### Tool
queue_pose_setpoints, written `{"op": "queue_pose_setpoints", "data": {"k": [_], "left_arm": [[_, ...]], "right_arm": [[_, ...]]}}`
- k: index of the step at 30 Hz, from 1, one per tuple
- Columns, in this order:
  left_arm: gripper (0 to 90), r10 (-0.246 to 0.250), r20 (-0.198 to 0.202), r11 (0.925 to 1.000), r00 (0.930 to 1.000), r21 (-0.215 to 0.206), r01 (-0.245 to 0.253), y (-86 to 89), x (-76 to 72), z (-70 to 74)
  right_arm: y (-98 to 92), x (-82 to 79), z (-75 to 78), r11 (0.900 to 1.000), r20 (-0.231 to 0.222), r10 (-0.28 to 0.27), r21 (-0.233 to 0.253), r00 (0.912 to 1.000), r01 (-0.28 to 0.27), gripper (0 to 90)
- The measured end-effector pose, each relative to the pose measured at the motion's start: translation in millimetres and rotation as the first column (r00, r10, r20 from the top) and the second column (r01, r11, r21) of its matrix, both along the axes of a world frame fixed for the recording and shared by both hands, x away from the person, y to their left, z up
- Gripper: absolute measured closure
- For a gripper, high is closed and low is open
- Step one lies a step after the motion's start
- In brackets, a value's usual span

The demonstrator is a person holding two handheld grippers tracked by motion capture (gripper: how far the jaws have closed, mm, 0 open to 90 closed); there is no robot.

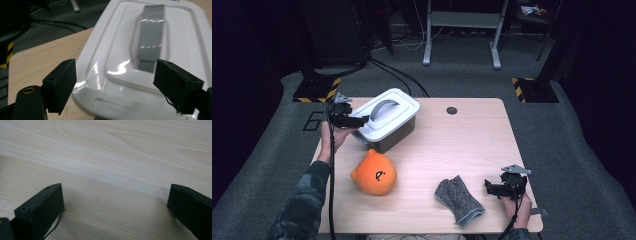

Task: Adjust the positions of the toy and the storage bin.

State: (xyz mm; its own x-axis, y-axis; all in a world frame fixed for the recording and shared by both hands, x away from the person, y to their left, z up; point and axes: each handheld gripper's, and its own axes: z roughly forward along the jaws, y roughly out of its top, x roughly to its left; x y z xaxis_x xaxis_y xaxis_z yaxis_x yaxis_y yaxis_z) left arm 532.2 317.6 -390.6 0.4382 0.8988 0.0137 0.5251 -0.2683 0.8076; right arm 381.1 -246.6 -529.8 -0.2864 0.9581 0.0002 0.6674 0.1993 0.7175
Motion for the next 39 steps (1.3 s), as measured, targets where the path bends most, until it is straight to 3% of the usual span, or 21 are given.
{"op": "queue_pose_setpoints", "data": {"k": [2, 6, 7, 10, 19, 39], "left_arm": [[17.4, 0.009, -0.022, 0.9998, 0.9997, -0.016, -0.009, 7.1, 0.8, -6.8], [14.9, 0.002, -0.057, 1.0, 0.9984, -0.007, -0.002, 9.0, 3.1, -15.6], [14.6, 0.002, -0.057, 1.0, 0.9984, -0.007, -0.002, 9.0, 3.1, -15.6], [14.8, 0.002, -0.057, 0.9983, 0.9984, -0.059, -0.005, 13.4, 3.9, -19.4], [14.9, -0.017, -0.056, 0.998, 0.9983, -0.062, 0.014, 13.3, 7.1, -20.0], [15.0, -0.099, -0.055, 0.995, 0.9936, -0.023, 0.098, -23.9, 20.8, -17.1]], "right_arm": [[0.0, 0.0, 0.0, 1.0, 0.0, 0.0, 0.0, 1.0, 0.0, 0.0], [0.0, 0.0, 0.0, 1.0, 0.0, 0.0, 0.0, 1.0, 0.0, 0.0], [0.0, 0.0, 0.0, 1.0, 0.0, 0.0, 0.0, 1.0, 0.0, 0.0], [0.0, 0.0, 0.0, 1.0, 0.0, 0.0, 0.0, 1.0, 0.0, 0.0], [0.0, 0.0, 0.0, 1.0, 0.0, 0.0, 0.0, 1.0, 0.0, 0.0], [-0.1, 0.1, 0.0, 1.0, 0.0, 0.0, 0.0, 1.0, 0.0, 0.0]]}}
